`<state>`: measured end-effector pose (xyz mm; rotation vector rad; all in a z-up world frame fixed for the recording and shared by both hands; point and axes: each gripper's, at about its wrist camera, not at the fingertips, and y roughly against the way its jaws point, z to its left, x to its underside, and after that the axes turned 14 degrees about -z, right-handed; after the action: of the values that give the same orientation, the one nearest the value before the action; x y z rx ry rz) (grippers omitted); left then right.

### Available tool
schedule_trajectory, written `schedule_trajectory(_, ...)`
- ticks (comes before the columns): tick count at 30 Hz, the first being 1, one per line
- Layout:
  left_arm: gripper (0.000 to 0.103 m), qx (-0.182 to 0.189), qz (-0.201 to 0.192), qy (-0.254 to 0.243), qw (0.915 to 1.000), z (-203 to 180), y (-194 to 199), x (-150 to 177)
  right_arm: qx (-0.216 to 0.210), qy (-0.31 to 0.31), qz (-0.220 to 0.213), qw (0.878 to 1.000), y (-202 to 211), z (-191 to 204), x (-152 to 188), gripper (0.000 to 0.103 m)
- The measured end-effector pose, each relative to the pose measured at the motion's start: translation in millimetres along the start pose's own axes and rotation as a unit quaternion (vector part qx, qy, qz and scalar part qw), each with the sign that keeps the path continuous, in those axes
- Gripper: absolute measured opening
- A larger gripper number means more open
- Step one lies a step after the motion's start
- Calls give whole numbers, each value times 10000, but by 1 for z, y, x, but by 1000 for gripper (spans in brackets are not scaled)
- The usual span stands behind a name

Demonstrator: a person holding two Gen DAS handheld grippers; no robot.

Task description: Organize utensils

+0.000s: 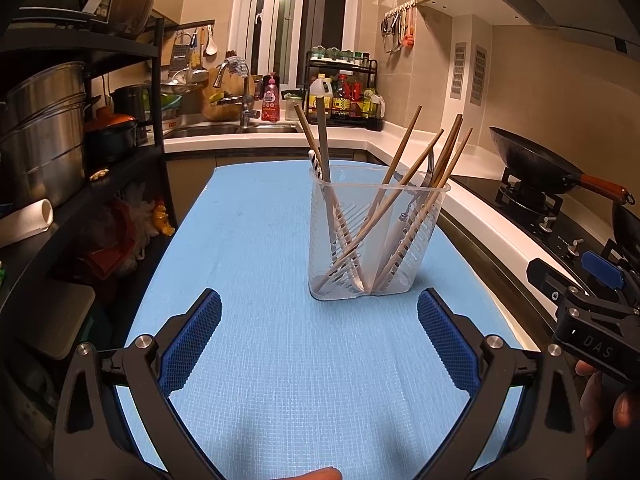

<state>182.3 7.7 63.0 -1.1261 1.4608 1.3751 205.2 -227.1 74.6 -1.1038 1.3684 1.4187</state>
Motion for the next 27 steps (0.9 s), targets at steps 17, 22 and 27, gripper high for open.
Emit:
schedule_trajectory(17, 95, 82, -51, -45, 9999, -6, 1, 0, 2, 1, -10, 10000, 0, 0, 0, 98)
schedule_trajectory(22, 95, 136, -80, -32, 9999, -7, 2, 0, -1, 4, -14, 10000, 0, 0, 0, 98)
schedule_trajectory(27, 95, 189, -120, 25, 9997, -6, 3, 0, -2, -1, -14, 10000, 0, 0, 0, 98)
